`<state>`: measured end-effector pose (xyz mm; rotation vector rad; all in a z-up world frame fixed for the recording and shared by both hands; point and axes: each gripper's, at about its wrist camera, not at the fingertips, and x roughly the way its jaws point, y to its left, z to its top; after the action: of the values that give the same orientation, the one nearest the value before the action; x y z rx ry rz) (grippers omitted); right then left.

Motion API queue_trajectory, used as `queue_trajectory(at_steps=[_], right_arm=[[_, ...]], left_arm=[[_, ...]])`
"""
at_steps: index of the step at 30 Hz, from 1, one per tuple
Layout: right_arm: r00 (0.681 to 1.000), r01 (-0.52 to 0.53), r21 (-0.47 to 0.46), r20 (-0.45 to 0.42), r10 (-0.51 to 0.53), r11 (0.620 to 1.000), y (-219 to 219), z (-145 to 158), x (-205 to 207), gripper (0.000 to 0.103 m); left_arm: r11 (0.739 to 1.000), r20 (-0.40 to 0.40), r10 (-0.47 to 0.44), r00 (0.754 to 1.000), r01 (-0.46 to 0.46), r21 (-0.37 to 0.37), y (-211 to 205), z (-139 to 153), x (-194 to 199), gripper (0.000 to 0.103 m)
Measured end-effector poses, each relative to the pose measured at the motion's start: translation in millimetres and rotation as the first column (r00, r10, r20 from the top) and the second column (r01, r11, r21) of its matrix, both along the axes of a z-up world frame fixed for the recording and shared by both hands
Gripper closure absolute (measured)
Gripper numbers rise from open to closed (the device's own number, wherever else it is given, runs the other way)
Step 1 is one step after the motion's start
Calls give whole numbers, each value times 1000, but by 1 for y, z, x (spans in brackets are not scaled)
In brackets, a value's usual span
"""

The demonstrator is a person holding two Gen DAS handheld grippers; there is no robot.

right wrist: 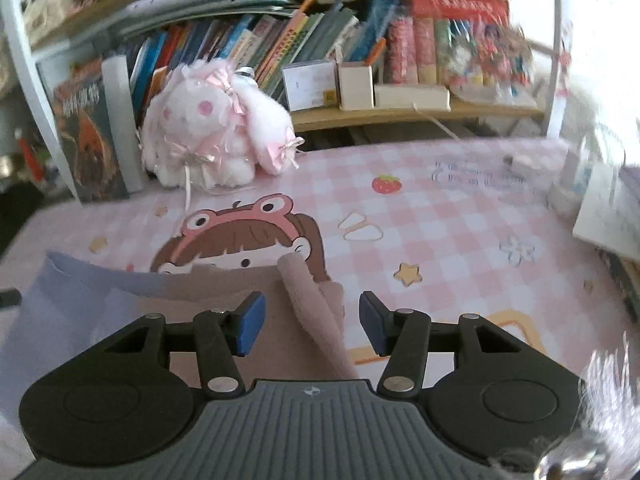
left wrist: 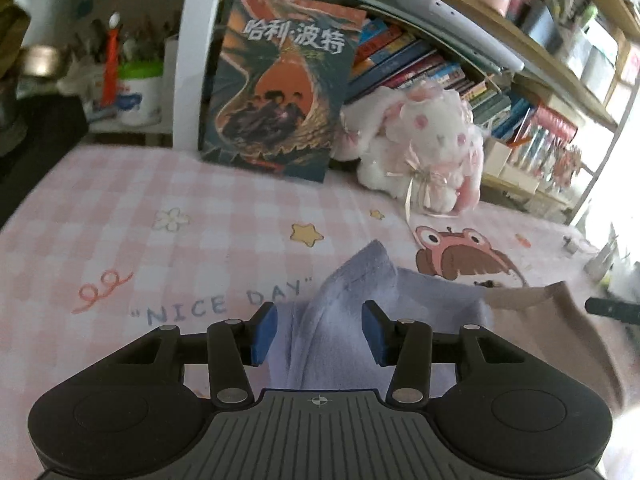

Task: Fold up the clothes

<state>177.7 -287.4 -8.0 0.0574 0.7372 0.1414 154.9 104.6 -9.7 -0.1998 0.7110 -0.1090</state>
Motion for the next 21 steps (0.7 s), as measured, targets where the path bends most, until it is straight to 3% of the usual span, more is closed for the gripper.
queue_trajectory(at_steps=[8, 9, 10, 11, 13, 14, 16, 18, 21], right_arm=[[1000, -3, -57, -23, 1, 998, 5, -14, 17, 59], [1000, 4, -57, -30, -6, 998, 5, -16, 20, 61], [999, 16, -47, -35, -17, 999, 4, -17, 23, 64], [999, 28, -34, -34, -29, 999, 3, -17, 24, 67], [999, 34, 9, -35, -34, 999, 1, -15, 25, 84], [999, 28, 40, -48, -27, 999, -1, -14, 26, 99], [997, 19, 122, -80, -9, 992, -8, -9, 23, 99], [996, 12, 171, -89, 4, 985, -14, -1, 18, 100], [997, 12, 178, -81, 3, 984, -19, 7, 16, 100]], left_arm=[[987, 7, -96, 995, 94, 130, -29, -4, 25, 58], [986, 13, -96, 995, 93, 140, -30, -5, 27, 63], [985, 22, -99, 995, 94, 146, -31, -5, 27, 95], [985, 37, -105, 994, 99, 139, -29, -3, 24, 99], [991, 58, -108, 992, 103, 84, -23, 5, 16, 100], [995, 72, -95, 993, 94, 25, -15, 13, 9, 100], [991, 68, -51, 996, 59, -116, 5, 26, -3, 100], [980, 28, -4, 1000, 9, -197, 26, 28, -9, 100], [987, -82, 34, 996, -47, -151, 37, 1, 5, 100]])
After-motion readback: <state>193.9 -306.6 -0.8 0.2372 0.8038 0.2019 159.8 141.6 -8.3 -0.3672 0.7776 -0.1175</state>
